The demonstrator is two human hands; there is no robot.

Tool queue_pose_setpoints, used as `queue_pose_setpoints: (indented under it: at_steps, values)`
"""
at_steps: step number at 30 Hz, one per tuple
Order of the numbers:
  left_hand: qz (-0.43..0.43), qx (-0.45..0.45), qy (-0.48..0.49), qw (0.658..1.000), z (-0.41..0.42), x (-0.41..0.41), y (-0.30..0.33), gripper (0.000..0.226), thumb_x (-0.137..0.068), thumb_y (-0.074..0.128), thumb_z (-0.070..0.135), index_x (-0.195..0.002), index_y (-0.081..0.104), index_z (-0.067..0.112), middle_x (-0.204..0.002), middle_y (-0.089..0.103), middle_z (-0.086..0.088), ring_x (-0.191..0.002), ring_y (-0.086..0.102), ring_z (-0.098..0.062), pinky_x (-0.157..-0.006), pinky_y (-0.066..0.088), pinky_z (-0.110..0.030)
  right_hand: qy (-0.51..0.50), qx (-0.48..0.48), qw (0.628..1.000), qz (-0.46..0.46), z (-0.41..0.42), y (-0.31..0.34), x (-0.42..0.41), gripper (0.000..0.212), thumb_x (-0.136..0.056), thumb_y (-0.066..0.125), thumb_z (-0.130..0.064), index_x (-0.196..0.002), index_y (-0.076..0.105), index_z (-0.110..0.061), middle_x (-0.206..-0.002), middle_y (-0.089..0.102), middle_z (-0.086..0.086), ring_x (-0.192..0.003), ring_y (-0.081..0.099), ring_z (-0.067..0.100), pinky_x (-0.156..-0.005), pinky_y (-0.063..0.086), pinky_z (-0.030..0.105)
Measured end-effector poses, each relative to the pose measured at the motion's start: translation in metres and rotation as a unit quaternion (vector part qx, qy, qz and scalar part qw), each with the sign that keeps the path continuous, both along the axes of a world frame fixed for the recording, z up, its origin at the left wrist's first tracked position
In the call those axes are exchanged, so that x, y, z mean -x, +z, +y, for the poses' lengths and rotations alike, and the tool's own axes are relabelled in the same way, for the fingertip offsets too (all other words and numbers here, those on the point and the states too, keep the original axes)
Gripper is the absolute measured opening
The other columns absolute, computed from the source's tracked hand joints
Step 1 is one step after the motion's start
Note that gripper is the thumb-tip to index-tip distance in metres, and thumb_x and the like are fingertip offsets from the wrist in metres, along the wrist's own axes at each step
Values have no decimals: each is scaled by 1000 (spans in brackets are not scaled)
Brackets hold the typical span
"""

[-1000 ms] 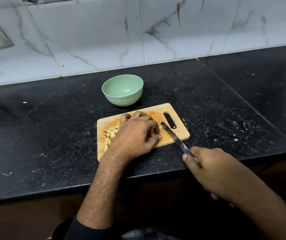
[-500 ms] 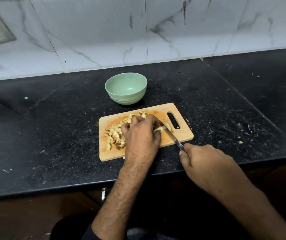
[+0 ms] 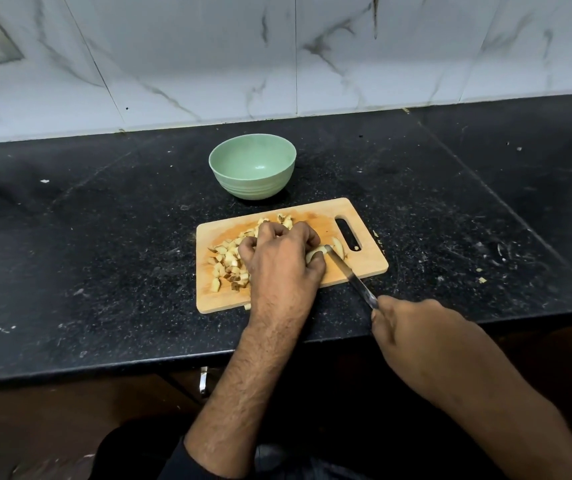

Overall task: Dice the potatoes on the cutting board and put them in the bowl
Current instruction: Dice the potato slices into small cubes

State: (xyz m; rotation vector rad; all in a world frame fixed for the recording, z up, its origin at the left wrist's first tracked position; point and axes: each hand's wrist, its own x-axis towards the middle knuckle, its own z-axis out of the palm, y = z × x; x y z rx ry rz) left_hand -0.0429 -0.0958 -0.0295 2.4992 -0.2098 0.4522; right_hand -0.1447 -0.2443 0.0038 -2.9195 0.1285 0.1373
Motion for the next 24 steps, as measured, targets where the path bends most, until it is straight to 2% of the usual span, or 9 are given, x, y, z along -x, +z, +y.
queue_pose_setpoints:
  at_steps: [8,12,17,21,24]
  values:
    - [-13,-51,-2,999,5,3,-5,25,-88,69,41,-110,63,30,-108,65,15,-121,37,-13,-100,16,-41,-15,10,999,-45,3,10,2,29,-103,28,-48,-89,44,-28,-72,51,-7,-66,52,15,-60,40,32]
    - [-17,-34,-8,999,5,5,-4,20,-89,68,34,-108,63,30,-108,65,17,-119,39,-11,-101,16,-39,2,22,999,-31,8,3,-10,30,-103,28,-46,-98,50,-28,-74,52,-8,-69,51,18,-64,39,33]
    - [-19,2,-4,1000,4,3,-3,18,-86,70,27,-102,63,30,-92,57,21,-109,41,-9,-91,12,-30,5,20,1000,-14,17,-2,-18,29,-106,27,-40,-113,53,-31,-76,51,-8,-76,53,20,-67,42,33]
    - [-17,4,-1,1000,4,1,-4,16,-85,71,29,-100,64,30,-90,61,17,-107,41,-9,-91,15,-32,9,30,999,15,21,-3,-30,32,-106,27,-38,-121,54,-30,-91,62,-2,-91,62,23,-71,43,35]
    - [-26,6,1,1000,4,2,-5,16,-85,71,31,-99,63,30,-89,62,18,-106,40,-8,-93,15,-33,17,19,999,29,14,-1,-25,29,-106,27,-39,-114,53,-31,-79,55,-7,-79,56,19,-70,45,35]
